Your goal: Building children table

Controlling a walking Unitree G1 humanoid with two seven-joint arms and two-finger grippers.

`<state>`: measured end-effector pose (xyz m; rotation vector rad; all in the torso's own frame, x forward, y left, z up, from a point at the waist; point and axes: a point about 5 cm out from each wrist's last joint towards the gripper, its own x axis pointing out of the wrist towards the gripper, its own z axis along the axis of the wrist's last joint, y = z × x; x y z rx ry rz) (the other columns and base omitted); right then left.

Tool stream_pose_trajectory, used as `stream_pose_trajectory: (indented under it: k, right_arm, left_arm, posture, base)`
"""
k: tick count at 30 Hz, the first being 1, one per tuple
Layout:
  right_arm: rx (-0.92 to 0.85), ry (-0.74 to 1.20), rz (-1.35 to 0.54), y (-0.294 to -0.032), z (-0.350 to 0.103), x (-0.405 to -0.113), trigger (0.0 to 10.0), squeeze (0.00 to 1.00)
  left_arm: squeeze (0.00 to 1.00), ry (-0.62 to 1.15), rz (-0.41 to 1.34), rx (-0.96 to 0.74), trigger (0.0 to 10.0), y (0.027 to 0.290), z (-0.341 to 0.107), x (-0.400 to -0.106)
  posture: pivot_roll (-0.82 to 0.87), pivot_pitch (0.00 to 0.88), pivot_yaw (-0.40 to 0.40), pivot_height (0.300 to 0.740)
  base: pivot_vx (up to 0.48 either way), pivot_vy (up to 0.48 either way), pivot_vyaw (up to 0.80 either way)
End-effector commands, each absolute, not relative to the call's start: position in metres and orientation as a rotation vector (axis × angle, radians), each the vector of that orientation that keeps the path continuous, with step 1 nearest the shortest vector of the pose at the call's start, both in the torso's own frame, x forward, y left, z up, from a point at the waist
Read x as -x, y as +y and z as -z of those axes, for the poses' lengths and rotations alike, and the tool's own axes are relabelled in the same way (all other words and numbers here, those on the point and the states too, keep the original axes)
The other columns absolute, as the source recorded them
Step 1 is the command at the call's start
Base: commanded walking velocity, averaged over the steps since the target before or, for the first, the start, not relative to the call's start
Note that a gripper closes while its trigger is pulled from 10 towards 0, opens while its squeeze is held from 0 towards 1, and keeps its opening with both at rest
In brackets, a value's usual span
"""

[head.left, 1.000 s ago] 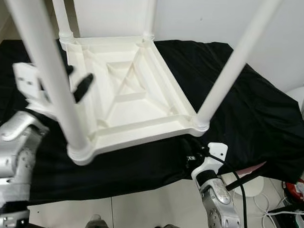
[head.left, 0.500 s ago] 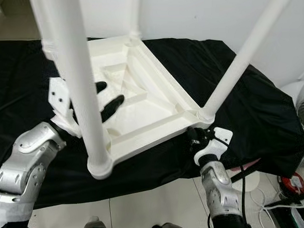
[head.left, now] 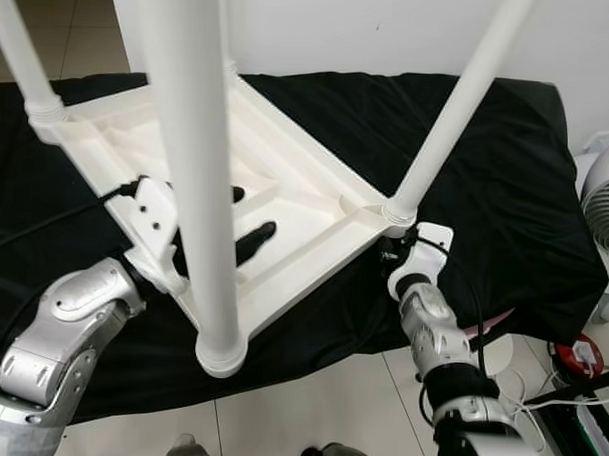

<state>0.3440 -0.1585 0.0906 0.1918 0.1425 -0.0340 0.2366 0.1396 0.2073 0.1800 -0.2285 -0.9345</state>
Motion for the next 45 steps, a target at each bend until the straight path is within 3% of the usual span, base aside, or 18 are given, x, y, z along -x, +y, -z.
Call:
stream_pose_trajectory:
  k: [1, 15, 26, 39, 45]
  right_arm:
    - [-0.185, 0.11, 0.038, -0.162, -0.1, -0.352, 10.0, 0.0]
    - [-0.115, 0.147, -0.221, -0.117, -0.114, -0.376, 10.0, 0.0]
    - [-0.108, 0.146, -0.252, -0.101, -0.119, -0.38, 10.0, 0.0]
    - [-0.099, 0.1, -0.233, -0.107, -0.128, -0.386, 10.0, 0.0]
    - [-0.16, -0.035, -0.05, -0.14, -0.127, -0.378, 10.0, 0.0]
  left_arm:
    - [0.0, -0.184, 1.09, -0.221, 10.0, 0.132, -0.2, -0.228]
    - [0.0, -0.239, 1.092, -0.235, 10.0, 0.123, -0.216, -0.23]
    - [0.0, -0.228, 1.117, -0.2, 10.0, 0.119, -0.218, -0.224]
    - [0.0, -0.226, 1.118, -0.178, 10.0, 0.118, -0.221, -0.222]
    - [0.0, -0.264, 1.055, -0.165, 10.0, 0.113, -0.227, -0.228]
  posture:
    - [0.15, 0.033, -0.078, 0.74]
    - [0.15, 0.029, -0.067, 0.74]
    - [0.15, 0.031, -0.062, 0.74]
    - [0.15, 0.033, -0.056, 0.74]
    - [0.16, 0.035, -0.059, 0.74]
  base:
    - [0.0, 0.0, 0.0]
    - [0.0, 0.0, 0.0]
    - [0.0, 0.0, 0.0]
    - [0.0, 0.0, 0.0]
    - [0.0, 0.0, 0.0]
